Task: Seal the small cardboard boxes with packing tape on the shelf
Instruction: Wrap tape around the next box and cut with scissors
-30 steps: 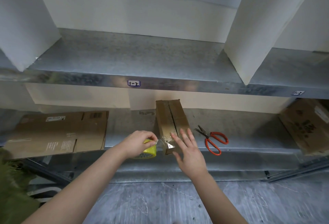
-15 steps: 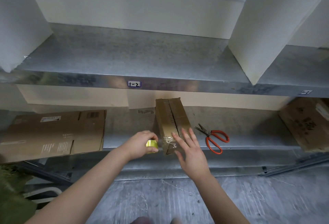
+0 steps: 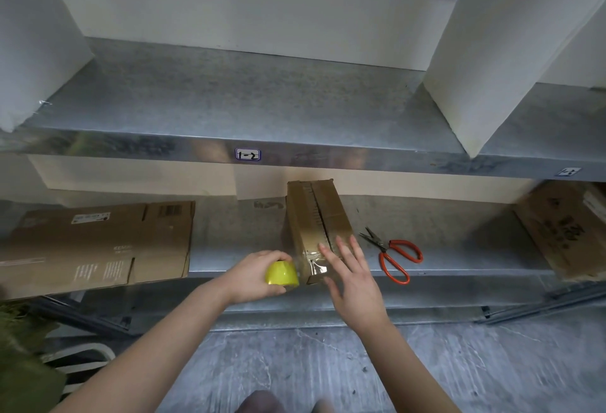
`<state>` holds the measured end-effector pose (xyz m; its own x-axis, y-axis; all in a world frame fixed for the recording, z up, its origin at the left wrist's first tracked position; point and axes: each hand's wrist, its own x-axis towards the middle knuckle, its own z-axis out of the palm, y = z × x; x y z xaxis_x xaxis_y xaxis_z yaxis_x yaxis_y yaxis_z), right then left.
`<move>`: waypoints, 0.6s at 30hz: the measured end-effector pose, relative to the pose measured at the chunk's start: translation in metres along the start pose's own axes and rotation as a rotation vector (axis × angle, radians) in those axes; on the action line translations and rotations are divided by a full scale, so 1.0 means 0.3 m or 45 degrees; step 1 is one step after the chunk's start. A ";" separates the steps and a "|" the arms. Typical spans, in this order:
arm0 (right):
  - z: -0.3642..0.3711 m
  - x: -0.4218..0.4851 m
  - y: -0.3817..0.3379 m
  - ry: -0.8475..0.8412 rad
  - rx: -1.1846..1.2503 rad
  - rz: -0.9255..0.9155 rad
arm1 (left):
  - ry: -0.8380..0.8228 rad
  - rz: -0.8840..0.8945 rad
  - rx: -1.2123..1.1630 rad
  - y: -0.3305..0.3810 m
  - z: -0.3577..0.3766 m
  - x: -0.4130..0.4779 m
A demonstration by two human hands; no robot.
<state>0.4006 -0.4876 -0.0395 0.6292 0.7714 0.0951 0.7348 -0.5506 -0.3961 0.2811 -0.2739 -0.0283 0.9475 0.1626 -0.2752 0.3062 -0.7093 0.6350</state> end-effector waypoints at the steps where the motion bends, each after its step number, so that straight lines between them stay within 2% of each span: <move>1: 0.000 -0.001 0.000 0.000 0.001 -0.002 | -0.003 0.008 -0.001 -0.003 0.000 -0.002; 4: 0.000 -0.005 -0.001 -0.006 -0.011 -0.010 | 0.070 0.009 -0.068 -0.005 -0.005 0.003; 9: -0.005 -0.005 0.000 -0.015 0.001 -0.019 | 0.191 -0.003 0.029 0.023 -0.012 0.040; 12: -0.006 -0.003 0.005 -0.010 0.013 -0.027 | 0.239 -0.025 -0.019 0.021 -0.004 0.041; 18: -0.001 -0.003 0.012 0.002 0.010 -0.038 | 0.233 -0.016 -0.068 0.021 0.010 0.027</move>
<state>0.4028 -0.4905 -0.0408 0.6072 0.7871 0.1084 0.7515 -0.5247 -0.3999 0.2903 -0.2791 -0.0288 0.9431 0.2964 -0.1506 0.3177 -0.6700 0.6709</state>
